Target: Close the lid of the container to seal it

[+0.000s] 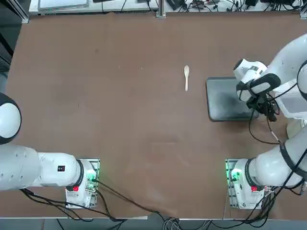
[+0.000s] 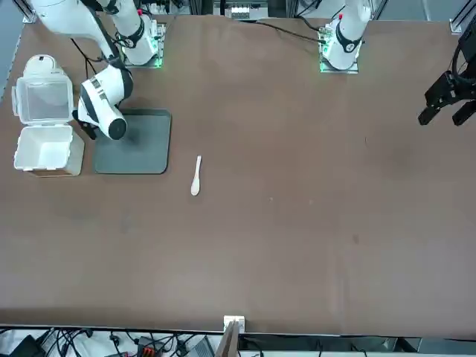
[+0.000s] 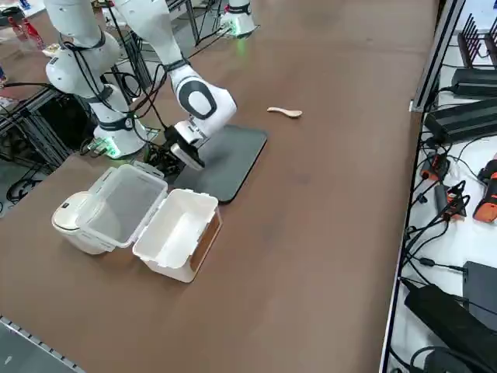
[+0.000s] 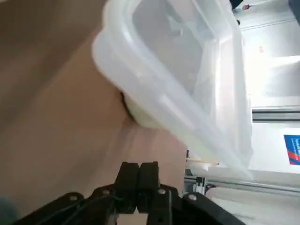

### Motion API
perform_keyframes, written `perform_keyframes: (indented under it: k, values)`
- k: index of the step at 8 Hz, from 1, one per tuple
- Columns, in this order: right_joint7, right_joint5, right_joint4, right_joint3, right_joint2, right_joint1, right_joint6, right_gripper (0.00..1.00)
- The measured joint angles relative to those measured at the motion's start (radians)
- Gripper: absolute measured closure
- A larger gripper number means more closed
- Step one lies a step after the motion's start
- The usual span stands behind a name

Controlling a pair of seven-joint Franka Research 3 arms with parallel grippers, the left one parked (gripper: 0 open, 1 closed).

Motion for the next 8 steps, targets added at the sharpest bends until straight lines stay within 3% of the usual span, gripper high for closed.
perform_keyframes:
  k: [3,8]
  values:
    - [0.004,-0.077,-0.007,-0.001,0.006,-0.071,0.006,0.98]
    - [0.006,-0.090,0.013,0.016,0.004,-0.022,-0.059,0.98]
